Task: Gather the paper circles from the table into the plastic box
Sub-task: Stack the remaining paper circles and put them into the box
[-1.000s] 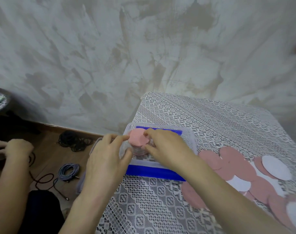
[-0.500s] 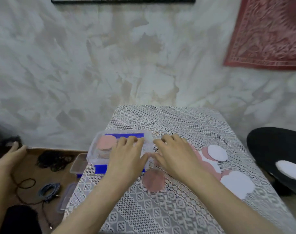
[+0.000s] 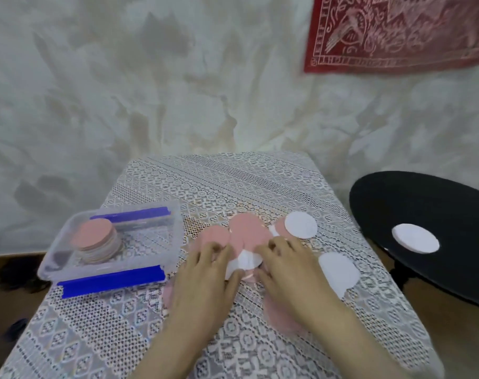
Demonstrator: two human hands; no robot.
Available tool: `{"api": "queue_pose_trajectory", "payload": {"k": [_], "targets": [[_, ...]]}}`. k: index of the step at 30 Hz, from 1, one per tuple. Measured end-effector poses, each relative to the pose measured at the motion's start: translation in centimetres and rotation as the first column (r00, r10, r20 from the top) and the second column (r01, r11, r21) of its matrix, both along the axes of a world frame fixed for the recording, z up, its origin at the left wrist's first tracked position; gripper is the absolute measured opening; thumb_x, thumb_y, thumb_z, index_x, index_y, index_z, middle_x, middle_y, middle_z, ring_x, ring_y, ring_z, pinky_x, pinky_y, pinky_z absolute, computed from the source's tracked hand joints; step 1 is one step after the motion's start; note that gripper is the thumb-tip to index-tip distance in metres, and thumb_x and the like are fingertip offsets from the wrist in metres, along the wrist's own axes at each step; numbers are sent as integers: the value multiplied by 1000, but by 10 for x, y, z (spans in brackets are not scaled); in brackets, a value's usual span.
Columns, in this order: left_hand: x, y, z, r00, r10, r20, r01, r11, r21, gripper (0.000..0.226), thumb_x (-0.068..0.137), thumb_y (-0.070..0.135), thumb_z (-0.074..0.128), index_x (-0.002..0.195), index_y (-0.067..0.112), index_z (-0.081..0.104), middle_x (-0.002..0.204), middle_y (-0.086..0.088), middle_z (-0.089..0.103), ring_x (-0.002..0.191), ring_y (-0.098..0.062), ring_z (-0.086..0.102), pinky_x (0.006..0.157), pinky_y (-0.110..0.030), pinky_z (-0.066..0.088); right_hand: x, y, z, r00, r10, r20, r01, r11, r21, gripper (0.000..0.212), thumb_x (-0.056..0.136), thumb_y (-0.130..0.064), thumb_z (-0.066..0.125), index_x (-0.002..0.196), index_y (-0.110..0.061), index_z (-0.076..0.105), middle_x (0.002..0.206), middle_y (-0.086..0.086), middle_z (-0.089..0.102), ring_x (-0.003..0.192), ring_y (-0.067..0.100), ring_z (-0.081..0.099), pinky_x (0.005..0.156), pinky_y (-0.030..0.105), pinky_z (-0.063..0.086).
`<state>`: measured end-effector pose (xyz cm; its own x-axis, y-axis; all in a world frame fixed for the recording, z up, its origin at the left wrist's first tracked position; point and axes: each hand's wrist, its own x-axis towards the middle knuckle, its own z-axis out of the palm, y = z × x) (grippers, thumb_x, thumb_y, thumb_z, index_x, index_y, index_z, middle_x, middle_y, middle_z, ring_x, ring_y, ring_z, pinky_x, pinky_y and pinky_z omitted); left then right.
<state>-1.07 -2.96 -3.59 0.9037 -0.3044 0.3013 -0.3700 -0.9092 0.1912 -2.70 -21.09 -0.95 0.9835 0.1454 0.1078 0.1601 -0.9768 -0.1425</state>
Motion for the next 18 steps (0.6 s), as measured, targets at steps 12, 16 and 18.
{"api": "queue_pose_trajectory", "payload": {"k": [12, 16, 18], "targets": [[3, 10, 2, 1000, -11, 6, 11, 999, 46, 43, 94, 48, 53, 129, 26, 62, 127, 7, 60, 106, -22, 51, 85, -40, 52, 26, -22, 8, 992, 61, -108, -44, 986, 158, 34, 94, -56, 53, 122, -38, 57, 112, -16, 45, 109, 11, 47, 81, 32, 43], [-7, 12, 2, 1000, -5, -17, 6, 998, 60, 43, 96, 43, 52, 133, 24, 60, 133, 4, 59, 109, -24, 51, 90, -42, 51, 30, -14, -2, 999, -31, -27, 35, 984, 177, 36, 98, -49, 50, 125, -26, 57, 111, -5, 46, 100, 20, 51, 79, 38, 47], [-14, 14, 3, 1000, -11, -11, 12, 997, 71, 43, 97, 41, 52, 134, 21, 60, 133, 4, 59, 109, -24, 52, 89, -42, 51, 30, -13, -4, 997, -72, -26, 76, 981, 179, 37, 97, -50, 51, 120, -22, 59, 111, -1, 46, 100, 22, 49, 82, 41, 49]]}}
